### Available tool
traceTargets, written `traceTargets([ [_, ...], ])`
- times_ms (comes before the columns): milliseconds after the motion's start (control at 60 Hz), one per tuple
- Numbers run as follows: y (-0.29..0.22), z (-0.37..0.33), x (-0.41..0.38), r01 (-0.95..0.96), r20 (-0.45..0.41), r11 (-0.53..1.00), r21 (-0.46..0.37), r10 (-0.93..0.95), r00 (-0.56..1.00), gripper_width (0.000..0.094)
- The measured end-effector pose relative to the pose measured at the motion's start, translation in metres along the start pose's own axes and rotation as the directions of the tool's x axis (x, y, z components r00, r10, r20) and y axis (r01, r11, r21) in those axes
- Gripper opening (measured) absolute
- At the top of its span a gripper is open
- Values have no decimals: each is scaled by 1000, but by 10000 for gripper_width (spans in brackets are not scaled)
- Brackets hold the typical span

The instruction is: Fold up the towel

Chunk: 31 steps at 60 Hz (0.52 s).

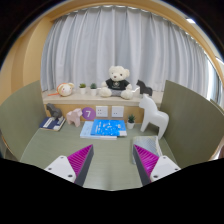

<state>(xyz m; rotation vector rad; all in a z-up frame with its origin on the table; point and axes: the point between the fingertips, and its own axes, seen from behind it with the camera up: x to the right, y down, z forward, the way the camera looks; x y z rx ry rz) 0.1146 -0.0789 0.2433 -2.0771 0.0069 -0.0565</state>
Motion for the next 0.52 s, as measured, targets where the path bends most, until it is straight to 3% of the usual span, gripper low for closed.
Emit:
traceTargets([
  [517,54,-87,-57,16,65,1000,-13,-15,998,803],
])
